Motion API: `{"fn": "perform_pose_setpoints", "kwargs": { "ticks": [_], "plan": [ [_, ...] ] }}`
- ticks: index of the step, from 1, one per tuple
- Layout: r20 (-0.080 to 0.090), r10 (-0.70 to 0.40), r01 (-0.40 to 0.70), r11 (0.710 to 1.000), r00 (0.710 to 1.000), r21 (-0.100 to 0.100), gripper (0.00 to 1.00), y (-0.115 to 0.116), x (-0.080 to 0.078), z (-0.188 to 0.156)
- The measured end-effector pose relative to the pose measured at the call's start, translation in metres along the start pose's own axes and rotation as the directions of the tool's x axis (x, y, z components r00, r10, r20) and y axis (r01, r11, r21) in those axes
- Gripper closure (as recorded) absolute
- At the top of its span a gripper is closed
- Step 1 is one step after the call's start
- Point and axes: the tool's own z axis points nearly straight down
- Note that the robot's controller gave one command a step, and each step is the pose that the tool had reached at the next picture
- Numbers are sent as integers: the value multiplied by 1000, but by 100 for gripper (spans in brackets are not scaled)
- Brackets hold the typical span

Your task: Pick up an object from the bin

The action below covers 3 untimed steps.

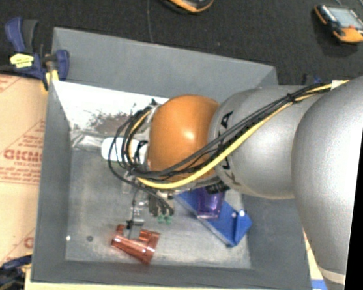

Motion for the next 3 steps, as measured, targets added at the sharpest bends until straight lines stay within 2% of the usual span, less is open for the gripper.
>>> {"fn": "perform_pose_setpoints", "kwargs": {
  "ticks": [1,2,3],
  "plan": [
    [7,3,-3,1000,1000,-1,0,0,-2,-4],
    [12,-32,32,999,999,-3,0,-23,30,57],
    [15,-59,59,998,998,-2,0,-39,40,75]
  ]
}}
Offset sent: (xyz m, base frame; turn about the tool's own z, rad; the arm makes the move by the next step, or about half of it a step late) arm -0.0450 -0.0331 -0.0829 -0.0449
